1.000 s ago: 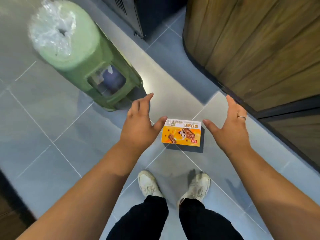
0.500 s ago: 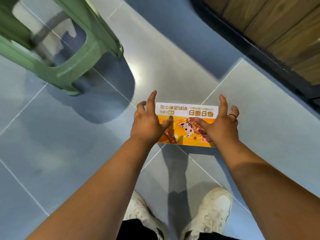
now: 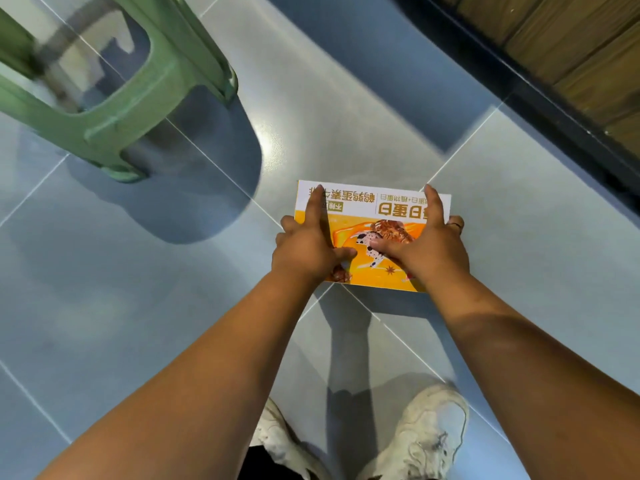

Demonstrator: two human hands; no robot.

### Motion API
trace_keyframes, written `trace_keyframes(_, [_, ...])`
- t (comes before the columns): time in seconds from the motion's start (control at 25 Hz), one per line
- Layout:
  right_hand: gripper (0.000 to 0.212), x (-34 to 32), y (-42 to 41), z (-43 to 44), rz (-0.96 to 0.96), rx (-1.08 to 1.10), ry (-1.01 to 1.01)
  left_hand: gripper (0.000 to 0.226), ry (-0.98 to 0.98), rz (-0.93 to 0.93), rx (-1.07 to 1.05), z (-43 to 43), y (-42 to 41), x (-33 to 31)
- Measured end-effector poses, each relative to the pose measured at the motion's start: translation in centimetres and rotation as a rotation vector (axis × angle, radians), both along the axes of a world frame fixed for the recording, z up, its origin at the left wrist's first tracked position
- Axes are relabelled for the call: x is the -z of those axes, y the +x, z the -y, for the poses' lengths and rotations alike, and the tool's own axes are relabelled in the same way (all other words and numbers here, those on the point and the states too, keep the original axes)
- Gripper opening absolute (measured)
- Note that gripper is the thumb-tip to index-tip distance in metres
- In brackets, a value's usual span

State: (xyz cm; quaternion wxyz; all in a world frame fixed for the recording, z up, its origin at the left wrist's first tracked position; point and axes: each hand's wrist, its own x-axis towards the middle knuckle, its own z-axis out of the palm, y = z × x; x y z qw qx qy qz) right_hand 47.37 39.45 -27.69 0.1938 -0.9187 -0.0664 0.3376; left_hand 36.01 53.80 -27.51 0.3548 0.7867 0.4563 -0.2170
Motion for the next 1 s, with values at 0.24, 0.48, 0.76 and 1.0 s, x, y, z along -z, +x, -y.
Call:
trace_keyframes(0.24, [0.117,-13.2,0.3,-0.7,0.105,-0.002,0.070,0.115,0.090,0.112,-0.003,-1.3,0.3,-13.6])
trace_keyframes(0.48, [0.122,-32.4,0.3,-1.0,0.147,0.036,0.122,0.114,0.185,0.164,0.038,-1.7,0.7,-32.8])
trace_keyframes(0.76, [0.119,-57.9,0.1,2.8,0.259,0.027,0.205,0.113,0.267,0.238,0.107,1.3,0.4,-58.9])
trace_keyframes(1.0, [0.120,-76.9,-3.1,7.1,0.369,0.014,0.306,0.110,0.397,0.372,0.180,4.0,-3.1,-76.9])
